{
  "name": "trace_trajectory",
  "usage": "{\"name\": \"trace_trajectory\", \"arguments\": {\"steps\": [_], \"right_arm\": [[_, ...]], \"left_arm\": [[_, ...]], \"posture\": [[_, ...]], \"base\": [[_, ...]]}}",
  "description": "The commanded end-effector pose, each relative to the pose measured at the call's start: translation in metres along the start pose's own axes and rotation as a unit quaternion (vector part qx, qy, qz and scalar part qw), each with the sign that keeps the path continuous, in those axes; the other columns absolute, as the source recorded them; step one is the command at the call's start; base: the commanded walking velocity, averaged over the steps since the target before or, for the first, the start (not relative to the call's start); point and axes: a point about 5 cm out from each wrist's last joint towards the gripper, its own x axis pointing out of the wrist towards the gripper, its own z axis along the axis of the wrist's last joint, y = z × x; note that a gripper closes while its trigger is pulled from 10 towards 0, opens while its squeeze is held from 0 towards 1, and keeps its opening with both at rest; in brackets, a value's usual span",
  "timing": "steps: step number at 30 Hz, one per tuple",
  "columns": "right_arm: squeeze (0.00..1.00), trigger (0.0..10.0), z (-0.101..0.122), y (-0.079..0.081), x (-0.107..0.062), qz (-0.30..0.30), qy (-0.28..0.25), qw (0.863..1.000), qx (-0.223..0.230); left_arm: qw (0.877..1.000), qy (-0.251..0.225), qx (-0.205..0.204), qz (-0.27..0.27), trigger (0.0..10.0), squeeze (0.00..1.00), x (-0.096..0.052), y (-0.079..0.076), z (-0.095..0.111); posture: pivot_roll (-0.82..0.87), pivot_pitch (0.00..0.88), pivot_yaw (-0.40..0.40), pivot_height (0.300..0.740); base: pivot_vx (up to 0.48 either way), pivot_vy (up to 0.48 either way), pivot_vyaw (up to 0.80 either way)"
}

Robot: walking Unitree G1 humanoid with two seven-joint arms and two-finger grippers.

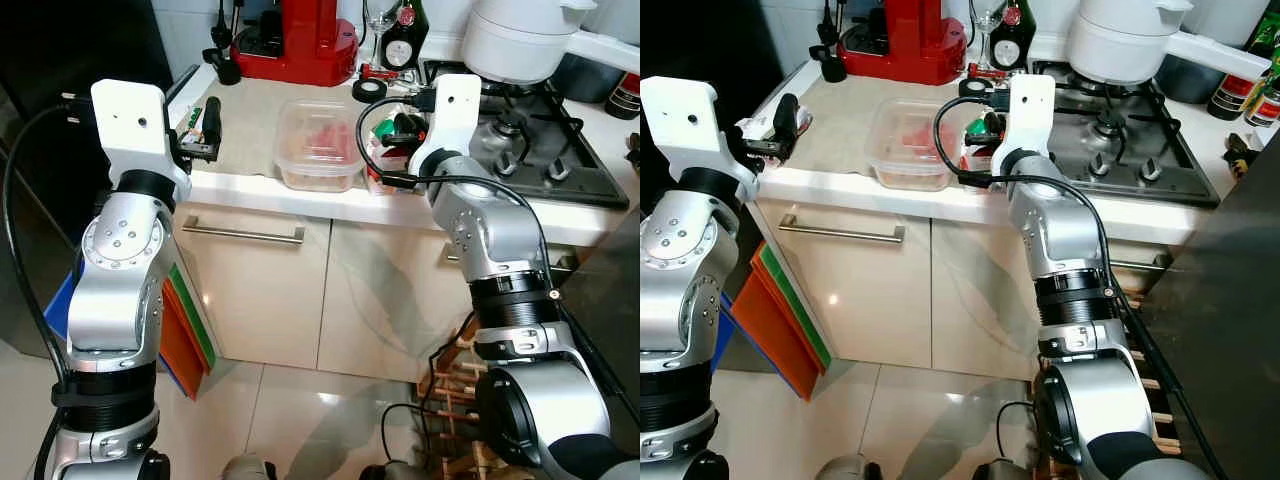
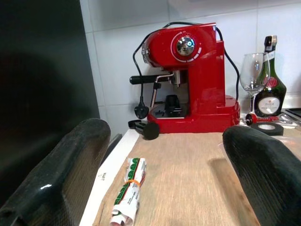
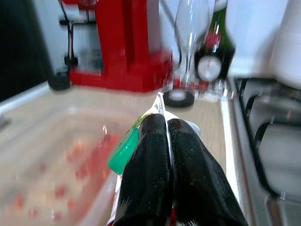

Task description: Restocking fridge

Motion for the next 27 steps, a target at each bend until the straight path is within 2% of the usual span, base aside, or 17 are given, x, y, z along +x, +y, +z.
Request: {"name": "trace_trajectory", "arguments": {"steps": [1, 8, 9, 12, 14, 15, 16, 17, 19, 20, 21, 27], "right_arm": [[0.0, 0.0, 0.015, -0.005, -0.002, -0.017, -0.051, 0.998, -0.021], [0.0, 0.0, 0.035, -0.011, -0.003, -0.037, -0.112, 0.992, -0.047], [0.0, 0.0, 0.042, -0.012, -0.004, -0.04, -0.137, 0.989, -0.048], [0.0, 0.0, 0.05, -0.013, -0.006, -0.048, -0.166, 0.983, -0.056], [0.0, 0.0, 0.067, -0.013, -0.012, -0.054, -0.224, 0.97, -0.074], [0.0, 0.0, 0.067, -0.013, -0.012, -0.054, -0.224, 0.97, -0.074], [0.0, 0.0, 0.081, -0.012, -0.022, -0.066, -0.279, 0.953, -0.102], [0.0, 0.0, 0.081, -0.012, -0.022, -0.066, -0.279, 0.953, -0.102], [0.0, 0.0, 0.088, -0.014, -0.031, -0.089, -0.322, 0.931, -0.146], [0.0, 1.8, 0.089, -0.015, -0.034, -0.097, -0.332, 0.924, -0.161], [0.0, 10.0, 0.089, -0.016, -0.037, -0.107, -0.337, 0.92, -0.17], [0.0, 10.0, 0.068, -0.021, -0.056, -0.151, -0.35, 0.9, -0.21]], "left_arm": [[1.0, -0.007, 0.005, 0.002, 10.0, 0.0, 0.004, -0.002, 0.003], [1.0, -0.007, 0.003, 0.003, 10.0, 0.0, 0.004, -0.004, 0.002], [1.0, -0.007, 0.002, 0.004, 10.0, 0.0, 0.005, -0.004, 0.001], [1.0, -0.007, 0.002, 0.004, 10.0, 0.0, 0.005, -0.004, 0.001], [1.0, -0.006, 0.004, 0.005, 10.0, 0.0, 0.006, -0.004, 0.0], [1.0, -0.006, 0.004, 0.005, 10.0, 0.0, 0.006, -0.004, 0.0], [1.0, -0.004, 0.002, -0.01, 10.0, 0.0, 0.005, -0.008, -0.003], [1.0, -0.004, 0.002, -0.01, 10.0, 0.0, 0.005, -0.008, -0.003], [1.0, -0.007, -0.002, -0.019, 10.0, 0.0, 0.004, -0.013, -0.005], [1.0, -0.009, -0.005, -0.017, 10.0, 0.0, 0.004, -0.014, -0.005], [1.0, -0.009, -0.007, -0.017, 10.0, 0.0, 0.004, -0.015, -0.006], [1.0, -0.01, -0.025, -0.014, 10.0, 0.0, 0.003, -0.021, -0.017]], "posture": [[0.1, 0.0, -0.016, 0.726], [0.09, 0.0, -0.022, 0.726], [0.09, 0.0, -0.024, 0.726], [0.09, 0.0, -0.025, 0.726], [0.09, 0.0, -0.028, 0.726], [0.09, 0.0, -0.028, 0.726], [0.09, 0.0, -0.031, 0.726], [0.09, 0.0, -0.031, 0.726], [0.09, 0.0, -0.033, 0.726], [0.09, 0.0, -0.034, 0.726], [0.09, 0.0, -0.035, 0.726], [0.08, 0.0, -0.046, 0.726]], "base": [[0.0, 0.0, 0.0], [0.0, 0.0, 0.0], [0.0, 0.0, 0.0], [0.0, 0.0, 0.0], [0.0, 0.0, 0.0], [0.0, 0.0, 0.0], [0.0, 0.0, 0.0], [0.0, 0.0, 0.0], [0.0, 0.0, 0.0], [0.0, 0.0, 0.0], [0.0, 0.0, 0.0], [0.0, 0.0, 0.0]]}}
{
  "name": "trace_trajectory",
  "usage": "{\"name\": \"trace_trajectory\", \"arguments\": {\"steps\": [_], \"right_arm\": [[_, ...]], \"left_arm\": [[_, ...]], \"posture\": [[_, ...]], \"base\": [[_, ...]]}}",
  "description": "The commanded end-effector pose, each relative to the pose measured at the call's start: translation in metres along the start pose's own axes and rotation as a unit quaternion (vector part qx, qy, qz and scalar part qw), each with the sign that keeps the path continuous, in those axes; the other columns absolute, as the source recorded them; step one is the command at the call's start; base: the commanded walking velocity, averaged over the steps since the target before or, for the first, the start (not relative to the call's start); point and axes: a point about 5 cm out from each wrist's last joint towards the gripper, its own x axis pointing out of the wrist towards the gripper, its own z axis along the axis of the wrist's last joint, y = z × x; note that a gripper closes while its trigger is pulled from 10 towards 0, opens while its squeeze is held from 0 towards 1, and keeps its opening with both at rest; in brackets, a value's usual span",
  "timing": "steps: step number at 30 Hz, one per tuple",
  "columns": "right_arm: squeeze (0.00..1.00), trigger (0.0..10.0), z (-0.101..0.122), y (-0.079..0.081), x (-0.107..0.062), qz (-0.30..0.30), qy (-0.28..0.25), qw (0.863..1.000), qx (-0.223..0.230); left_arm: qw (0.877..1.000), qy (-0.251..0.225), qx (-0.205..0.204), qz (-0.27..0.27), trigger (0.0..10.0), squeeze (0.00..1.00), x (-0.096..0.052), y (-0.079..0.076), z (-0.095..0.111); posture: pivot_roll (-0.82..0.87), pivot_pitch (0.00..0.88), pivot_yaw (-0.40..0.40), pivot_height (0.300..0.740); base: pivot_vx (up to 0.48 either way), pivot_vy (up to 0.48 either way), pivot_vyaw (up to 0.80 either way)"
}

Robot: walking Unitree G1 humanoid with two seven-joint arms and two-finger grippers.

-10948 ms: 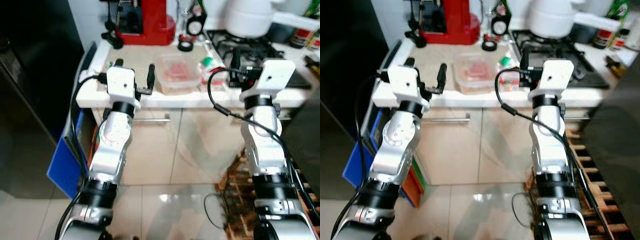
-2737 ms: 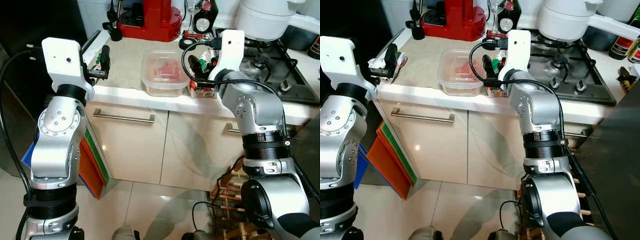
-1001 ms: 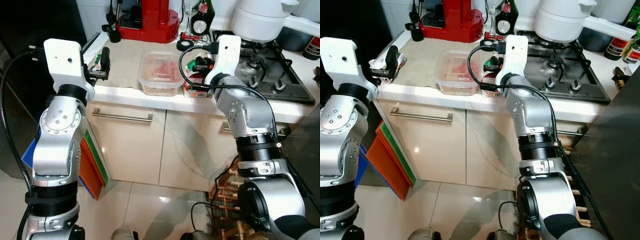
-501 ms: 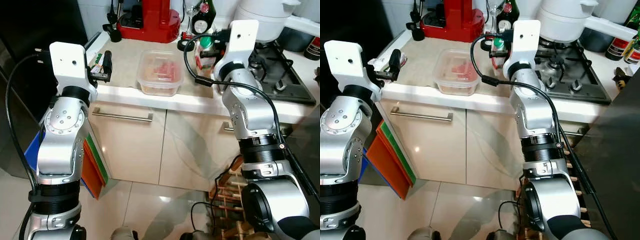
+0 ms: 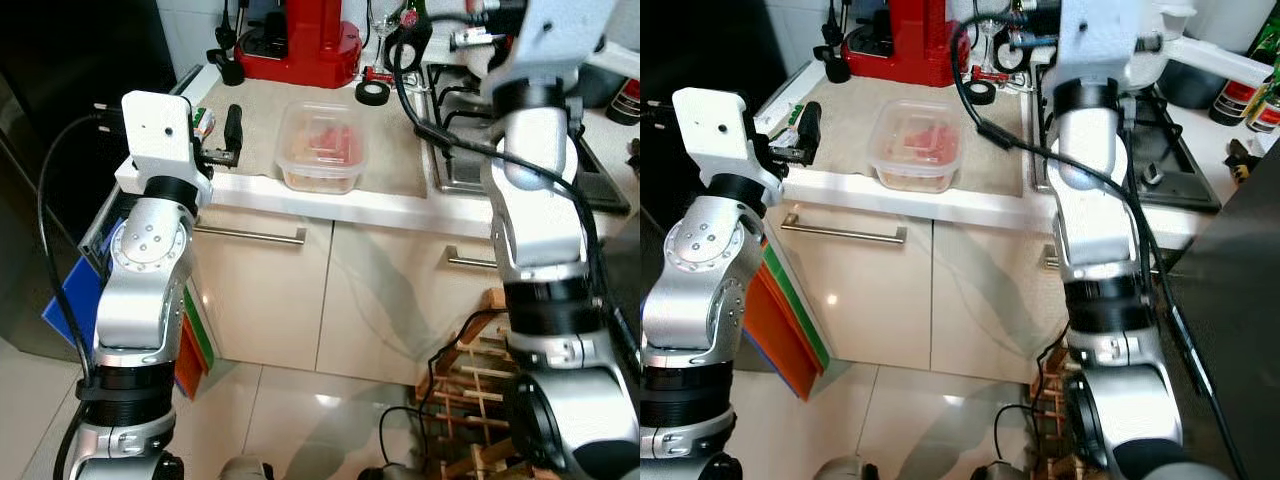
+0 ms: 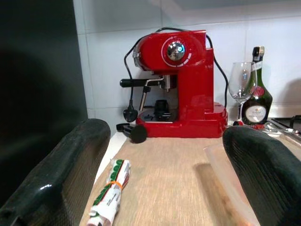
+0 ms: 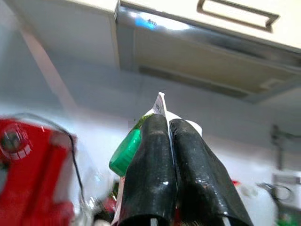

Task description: Restocking fridge

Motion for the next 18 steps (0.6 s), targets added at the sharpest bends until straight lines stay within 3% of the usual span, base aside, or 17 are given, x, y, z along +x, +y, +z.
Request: {"name": "trace_trajectory", "arguments": {"steps": [1, 2, 5, 8, 14, 18], "right_arm": [[0.0, 10.0, 0.004, -0.002, -0.013, -0.011, -0.022, 1.0, -0.012], [0.0, 10.0, 0.004, -0.002, -0.013, -0.011, -0.022, 1.0, -0.012], [0.0, 10.0, -0.006, -0.001, -0.038, -0.01, 0.003, 1.0, -0.019], [0.0, 10.0, -0.008, -0.002, -0.052, -0.012, 0.007, 0.999, -0.034], [0.0, 10.0, -0.017, -0.002, -0.058, -0.015, 0.022, 0.998, -0.049], [0.0, 10.0, -0.028, 0.0, -0.061, -0.007, 0.051, 0.998, -0.046]], "left_arm": [[1.0, 0.006, -0.006, -0.005, 10.0, 0.0, -0.002, -0.007, -0.008], [1.0, 0.006, -0.006, -0.005, 10.0, 0.0, -0.002, -0.007, -0.008], [1.0, 0.008, -0.016, -0.009, 10.0, 0.0, -0.005, -0.012, -0.013], [1.0, -0.008, -0.011, -0.021, 10.0, 0.0, -0.007, -0.018, -0.01], [0.999, -0.027, 0.003, -0.034, 10.0, 0.0, 0.0, -0.026, -0.006], [0.999, -0.027, -0.006, -0.034, 10.0, 0.0, 0.004, -0.026, -0.008]], "posture": [[0.07, 0.0, -0.047, 0.726], [0.07, 0.0, -0.047, 0.726], [0.06, 0.0, -0.043, 0.726], [0.05, 0.0, -0.039, 0.726], [0.02, 0.0, -0.032, 0.726], [0.02, 0.0, -0.033, 0.726]], "base": [[0.0, 0.0, 0.0], [0.0, 0.0, 0.0], [0.0, 0.0, 0.0], [0.0, 0.0, 0.0], [0.0, 0.0, 0.0], [-0.251, 0.0, 0.0]]}}
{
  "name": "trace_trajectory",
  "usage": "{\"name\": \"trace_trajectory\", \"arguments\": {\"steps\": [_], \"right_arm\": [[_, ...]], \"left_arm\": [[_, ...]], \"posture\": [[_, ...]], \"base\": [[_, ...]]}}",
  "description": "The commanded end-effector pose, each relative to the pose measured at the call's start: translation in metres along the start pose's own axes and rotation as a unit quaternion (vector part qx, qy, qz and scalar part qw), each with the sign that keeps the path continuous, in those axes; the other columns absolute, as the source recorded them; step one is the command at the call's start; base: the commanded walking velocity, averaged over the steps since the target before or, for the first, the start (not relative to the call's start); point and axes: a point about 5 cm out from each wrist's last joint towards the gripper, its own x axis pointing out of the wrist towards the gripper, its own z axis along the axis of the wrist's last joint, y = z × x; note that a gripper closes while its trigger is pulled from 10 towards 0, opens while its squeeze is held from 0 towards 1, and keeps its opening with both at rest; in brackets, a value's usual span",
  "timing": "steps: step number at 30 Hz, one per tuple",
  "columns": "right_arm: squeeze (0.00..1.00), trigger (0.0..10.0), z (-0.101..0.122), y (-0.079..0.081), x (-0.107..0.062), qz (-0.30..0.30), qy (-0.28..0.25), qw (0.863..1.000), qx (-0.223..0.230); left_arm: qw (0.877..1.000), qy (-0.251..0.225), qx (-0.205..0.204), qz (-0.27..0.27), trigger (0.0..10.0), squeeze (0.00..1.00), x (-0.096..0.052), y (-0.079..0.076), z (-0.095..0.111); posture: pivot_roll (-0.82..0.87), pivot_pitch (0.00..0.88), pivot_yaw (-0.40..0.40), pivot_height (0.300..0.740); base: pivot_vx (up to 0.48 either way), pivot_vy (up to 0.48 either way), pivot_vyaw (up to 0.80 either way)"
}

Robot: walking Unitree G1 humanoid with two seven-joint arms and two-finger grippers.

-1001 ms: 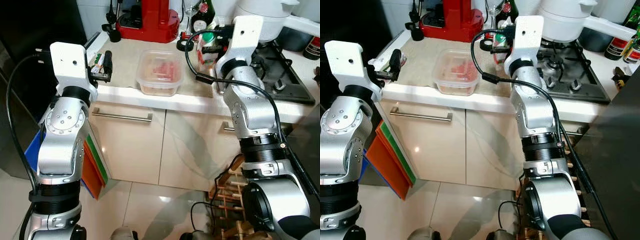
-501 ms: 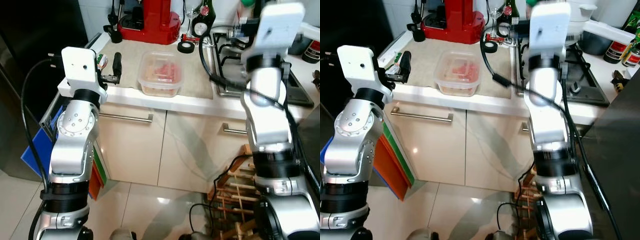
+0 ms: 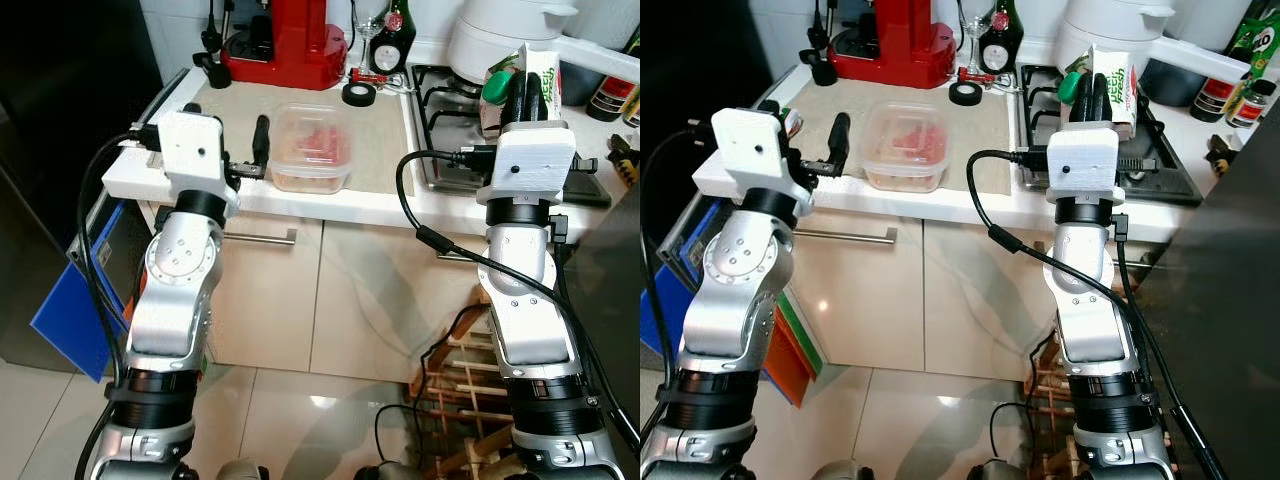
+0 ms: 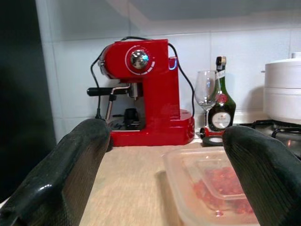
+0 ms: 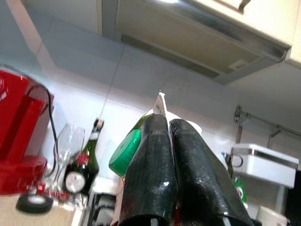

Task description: Restocking fridge

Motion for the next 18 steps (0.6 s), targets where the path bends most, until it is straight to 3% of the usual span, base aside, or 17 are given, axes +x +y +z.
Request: {"name": "trace_trajectory", "arguments": {"steps": [1, 18], "right_arm": [[0.0, 10.0, -0.0025, -0.0004, 0.0011, 0.0, 0.007, 1.0, -0.001], [0.0, 10.0, -0.0119, -0.0002, -0.0014, 0.005, 0.036, 0.999, 0.013]], "left_arm": [[1.0, 0.001, 0.0, -0.004, 10.0, 0.0, 0.002, -0.0005, -0.0014], [1.0, 0.003, -0.013, -0.001, 10.0, 0.0, 0.0034, -0.0002, -0.0049]], "posture": [[0.01, 0.0, -0.032, 0.726], [0.01, 0.0, -0.029, 0.726]], "base": [[-0.27, 0.0, 0.0], [-0.288, 0.0, 0.0]]}}
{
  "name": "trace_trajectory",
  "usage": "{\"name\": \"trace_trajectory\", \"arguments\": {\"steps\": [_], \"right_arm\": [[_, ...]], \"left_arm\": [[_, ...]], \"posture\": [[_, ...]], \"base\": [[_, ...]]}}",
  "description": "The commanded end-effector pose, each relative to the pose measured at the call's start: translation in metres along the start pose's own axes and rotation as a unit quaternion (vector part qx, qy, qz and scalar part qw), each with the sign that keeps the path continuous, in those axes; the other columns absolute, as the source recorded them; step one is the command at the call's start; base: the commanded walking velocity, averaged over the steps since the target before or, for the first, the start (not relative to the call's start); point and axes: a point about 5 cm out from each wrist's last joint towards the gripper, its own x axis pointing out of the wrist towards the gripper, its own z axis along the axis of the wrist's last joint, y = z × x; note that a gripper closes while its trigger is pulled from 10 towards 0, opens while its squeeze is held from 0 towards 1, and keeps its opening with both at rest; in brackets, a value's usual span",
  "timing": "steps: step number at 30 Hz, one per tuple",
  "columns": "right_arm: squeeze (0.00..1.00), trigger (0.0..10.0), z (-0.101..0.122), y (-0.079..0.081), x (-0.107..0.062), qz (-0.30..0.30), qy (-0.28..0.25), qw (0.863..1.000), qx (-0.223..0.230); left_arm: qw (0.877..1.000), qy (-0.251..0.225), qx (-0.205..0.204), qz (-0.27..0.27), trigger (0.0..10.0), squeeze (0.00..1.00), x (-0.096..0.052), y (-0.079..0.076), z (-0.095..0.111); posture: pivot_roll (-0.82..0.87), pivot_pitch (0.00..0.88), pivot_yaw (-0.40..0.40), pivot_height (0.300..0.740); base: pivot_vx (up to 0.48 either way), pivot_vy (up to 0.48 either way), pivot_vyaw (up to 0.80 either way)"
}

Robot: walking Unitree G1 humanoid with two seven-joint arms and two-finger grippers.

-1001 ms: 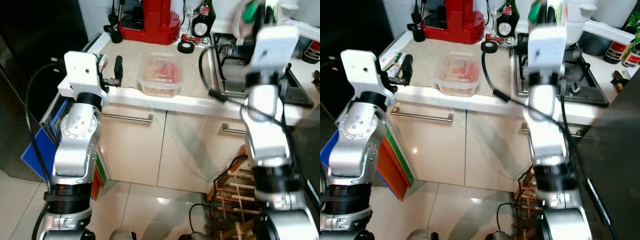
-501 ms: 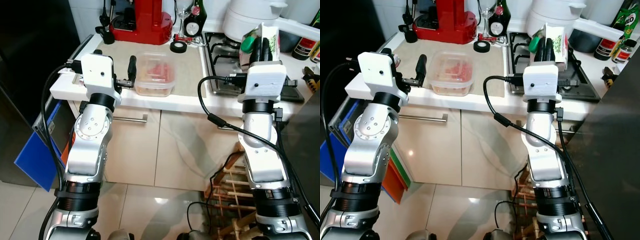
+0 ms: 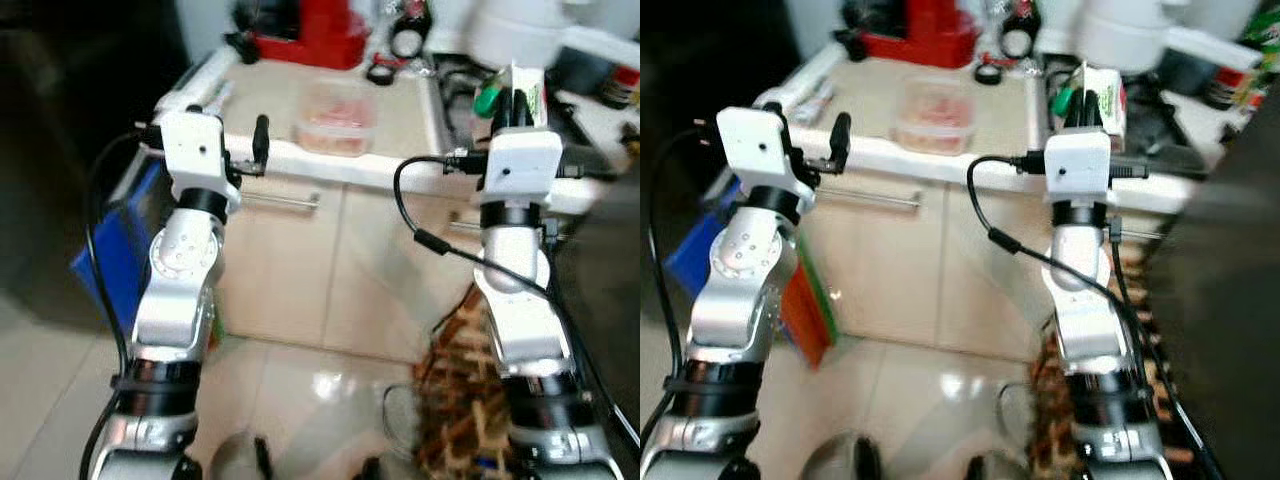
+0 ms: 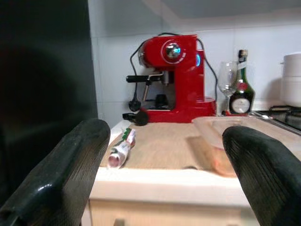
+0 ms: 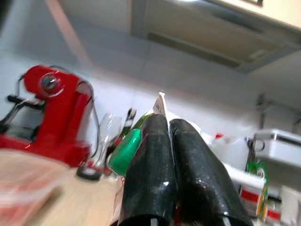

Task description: Restocking fridge

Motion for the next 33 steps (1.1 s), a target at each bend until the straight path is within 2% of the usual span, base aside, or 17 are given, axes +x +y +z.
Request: {"name": "trace_trajectory", "arguments": {"steps": [1, 16, 21, 23, 25, 29, 33], "right_arm": [[0.0, 10.0, 0.001, -0.004, 0.002, -0.008, 0.001, 1.0, 0.004], [0.0, 10.0, 0.0, -0.003, 0.003, -0.006, 0.005, 1.0, 0.004], [0.0, 10.0, -0.011, -0.002, -0.004, 0.005, 0.031, 1.0, 0.004], [0.0, 10.0, -0.019, -0.003, -0.009, 0.008, 0.053, 0.999, 0.006], [0.0, 10.0, -0.035, -0.01, -0.022, 0.009, 0.092, 0.996, 0.002], [0.0, 10.0, -0.038, -0.01, -0.028, 0.02, 0.099, 0.995, 0.0], [0.0, 10.0, -0.04, -0.01, -0.029, 0.024, 0.105, 0.994, 0.003]], "left_arm": [[1.0, -0.01, -0.001, -0.01, 10.0, 0.0, 0.004, -0.003, 0.005], [1.0, -0.01, -0.003, -0.009, 10.0, 0.0, 0.006, -0.002, 0.005], [1.0, -0.007, -0.008, -0.016, 10.0, 0.0, 0.005, -0.004, 0.003], [1.0, -0.006, -0.009, -0.02, 10.0, 0.0, 0.003, -0.005, 0.002], [0.999, -0.006, -0.02, -0.037, 10.0, 0.0, -0.006, -0.008, -0.001], [0.998, -0.003, -0.039, -0.053, 10.0, 0.0, -0.016, -0.012, -0.003], [0.997, -0.005, -0.046, -0.064, 10.0, 0.0, -0.019, -0.017, -0.003]], "posture": [[0.01, 0.0, -0.029, 0.726], [0.0, 0.0, -0.025, 0.726], [0.0, 0.0, -0.022, 0.726], [0.0, 0.0, -0.021, 0.726], [0.0, 0.0, -0.021, 0.726], [0.0, 0.0, -0.016, 0.726], [0.0, 0.0, -0.016, 0.726]], "base": [[-0.274, 0.0, 0.0], [-0.271, 0.0, 0.0], [-0.049, 0.0, 0.0], [0.0, 0.0, 0.0], [0.0, 0.0, 0.0], [0.0, -0.293, 0.0], [0.0, -0.466, 0.0]]}}
